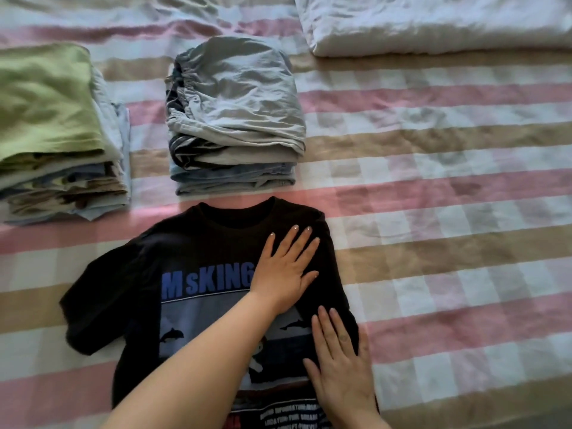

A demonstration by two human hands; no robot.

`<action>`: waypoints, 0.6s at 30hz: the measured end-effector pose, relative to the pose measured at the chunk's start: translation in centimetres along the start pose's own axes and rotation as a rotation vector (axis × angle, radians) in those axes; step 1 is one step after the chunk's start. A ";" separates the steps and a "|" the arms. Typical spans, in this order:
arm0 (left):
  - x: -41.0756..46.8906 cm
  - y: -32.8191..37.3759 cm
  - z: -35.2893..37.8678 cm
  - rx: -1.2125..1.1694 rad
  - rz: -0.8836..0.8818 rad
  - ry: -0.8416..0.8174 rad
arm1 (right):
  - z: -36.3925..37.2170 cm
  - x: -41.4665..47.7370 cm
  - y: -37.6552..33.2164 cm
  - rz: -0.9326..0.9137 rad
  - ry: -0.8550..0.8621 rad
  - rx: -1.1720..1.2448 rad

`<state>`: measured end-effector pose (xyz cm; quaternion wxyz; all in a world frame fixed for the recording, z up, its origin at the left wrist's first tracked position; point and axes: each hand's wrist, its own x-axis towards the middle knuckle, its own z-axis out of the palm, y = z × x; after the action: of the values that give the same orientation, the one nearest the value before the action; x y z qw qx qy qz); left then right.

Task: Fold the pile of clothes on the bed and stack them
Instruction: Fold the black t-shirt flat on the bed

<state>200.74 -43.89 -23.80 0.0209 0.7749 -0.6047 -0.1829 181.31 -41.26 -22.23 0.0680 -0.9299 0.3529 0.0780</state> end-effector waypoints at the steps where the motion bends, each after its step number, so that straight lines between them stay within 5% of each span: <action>1: -0.6 -0.1 -0.4 -0.046 -0.026 0.009 | -0.6 0.1 -0.3 0.017 0.009 0.026; 10: -12.9 -11.4 -4.9 -0.292 -0.534 0.488 | -4.4 7.6 -10.9 -0.292 0.157 0.188; 18: -19.4 -19.3 -3.1 -0.473 -0.997 0.532 | -4.9 17.0 -22.0 -0.473 0.141 0.358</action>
<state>215.70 -21.03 -20.80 0.2547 0.9579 -0.0863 -0.1001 209.02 -36.85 -19.13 0.2223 -0.9627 0.1385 -0.0679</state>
